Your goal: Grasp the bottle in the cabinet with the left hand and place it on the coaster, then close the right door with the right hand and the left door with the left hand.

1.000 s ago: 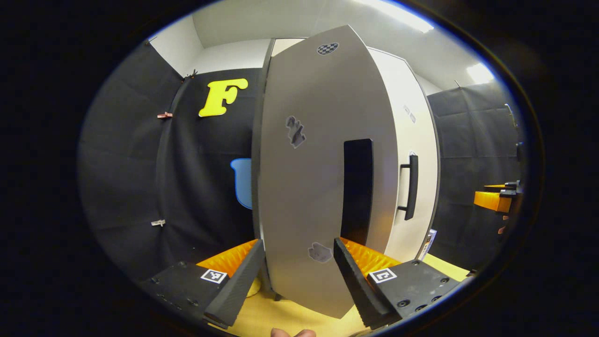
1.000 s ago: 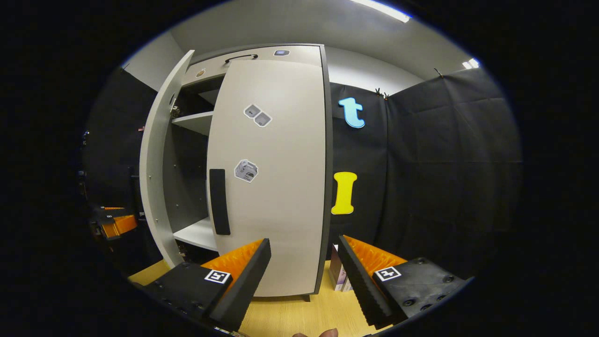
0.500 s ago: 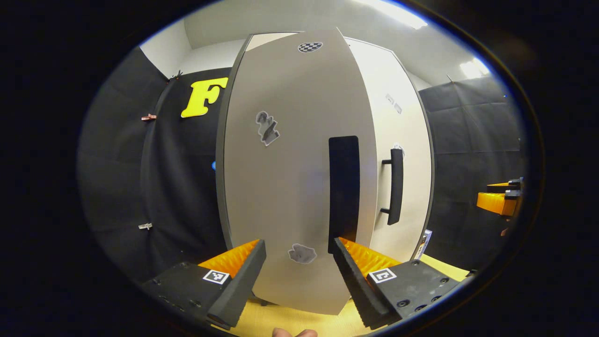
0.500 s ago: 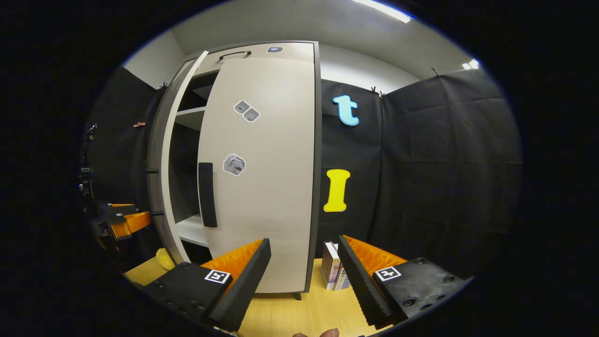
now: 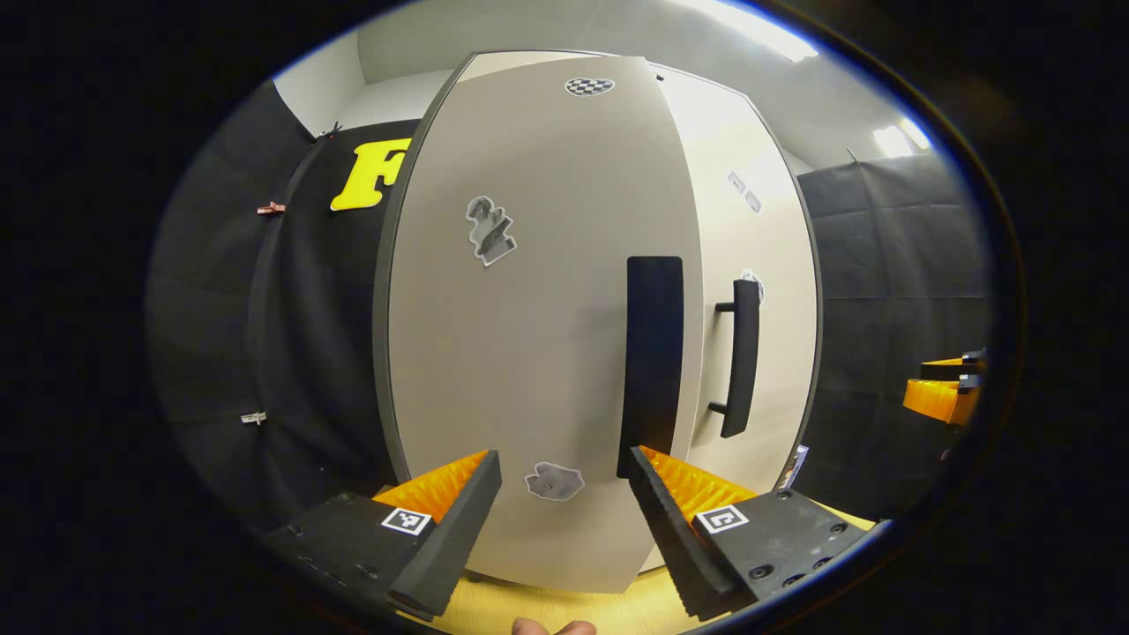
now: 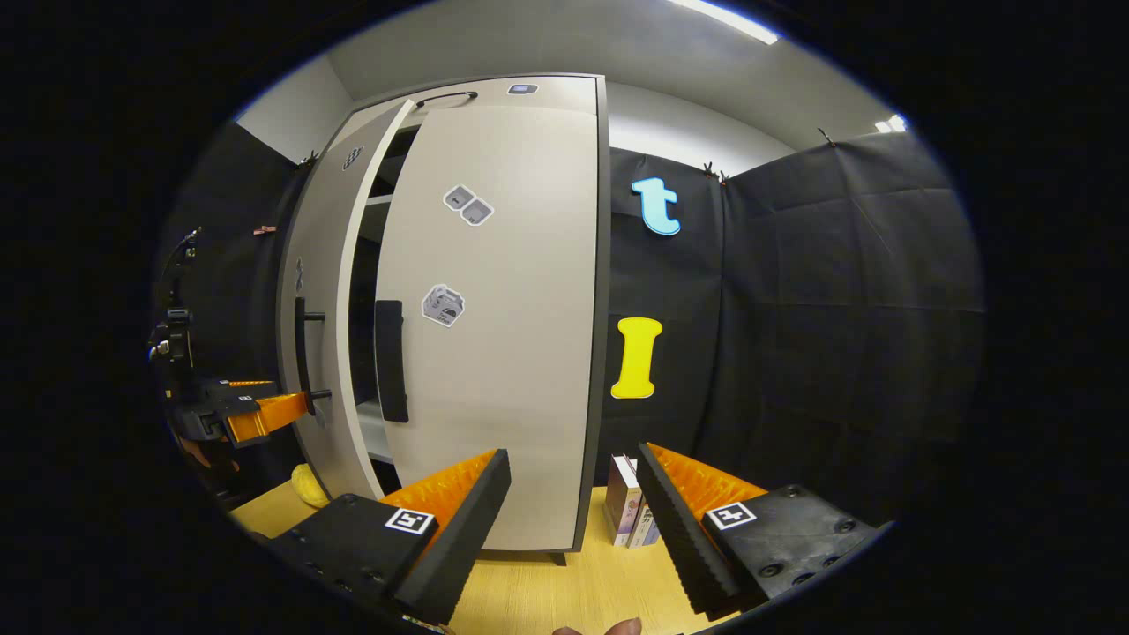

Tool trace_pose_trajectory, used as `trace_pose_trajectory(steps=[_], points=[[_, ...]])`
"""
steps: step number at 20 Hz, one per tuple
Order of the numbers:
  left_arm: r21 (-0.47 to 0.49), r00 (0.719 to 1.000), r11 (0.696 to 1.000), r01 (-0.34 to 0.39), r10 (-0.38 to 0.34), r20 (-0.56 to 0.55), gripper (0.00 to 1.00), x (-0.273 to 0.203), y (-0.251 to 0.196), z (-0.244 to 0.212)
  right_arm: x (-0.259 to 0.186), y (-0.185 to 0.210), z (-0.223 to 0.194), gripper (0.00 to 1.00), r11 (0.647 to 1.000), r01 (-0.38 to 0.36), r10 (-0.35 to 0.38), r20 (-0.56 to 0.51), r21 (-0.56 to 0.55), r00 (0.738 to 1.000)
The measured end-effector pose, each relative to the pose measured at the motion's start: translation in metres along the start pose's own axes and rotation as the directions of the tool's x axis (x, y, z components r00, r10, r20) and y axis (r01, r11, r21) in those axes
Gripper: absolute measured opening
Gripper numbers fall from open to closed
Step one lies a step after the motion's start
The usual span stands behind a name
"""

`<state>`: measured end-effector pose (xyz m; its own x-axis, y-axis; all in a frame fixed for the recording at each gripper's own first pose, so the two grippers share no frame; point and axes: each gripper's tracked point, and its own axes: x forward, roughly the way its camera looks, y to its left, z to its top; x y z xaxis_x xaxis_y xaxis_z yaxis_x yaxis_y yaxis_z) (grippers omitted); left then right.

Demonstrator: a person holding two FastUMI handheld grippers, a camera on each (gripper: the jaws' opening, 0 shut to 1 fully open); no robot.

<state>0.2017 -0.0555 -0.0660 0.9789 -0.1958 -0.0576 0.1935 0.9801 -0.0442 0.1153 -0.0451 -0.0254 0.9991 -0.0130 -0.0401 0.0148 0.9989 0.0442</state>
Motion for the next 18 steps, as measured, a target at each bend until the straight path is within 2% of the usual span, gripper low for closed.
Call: trace_pose_trajectory(steps=[9, 18], points=[[0.023, 1.0, 1.0, -0.011, 0.011, 0.017, 0.93, -0.02, 0.0, 0.011, -0.002, 0.016, 0.011, 0.96, 0.999, -0.032, 0.031, 0.016, 0.028, 0.999], [0.005, 0.999, 0.999, -0.044, 0.044, 0.03, 0.93, -0.087, 0.016, 0.024, -0.025, 0.047, 0.024, 0.96, 0.996, -0.078, 0.076, 0.046, 0.036, 0.996]])
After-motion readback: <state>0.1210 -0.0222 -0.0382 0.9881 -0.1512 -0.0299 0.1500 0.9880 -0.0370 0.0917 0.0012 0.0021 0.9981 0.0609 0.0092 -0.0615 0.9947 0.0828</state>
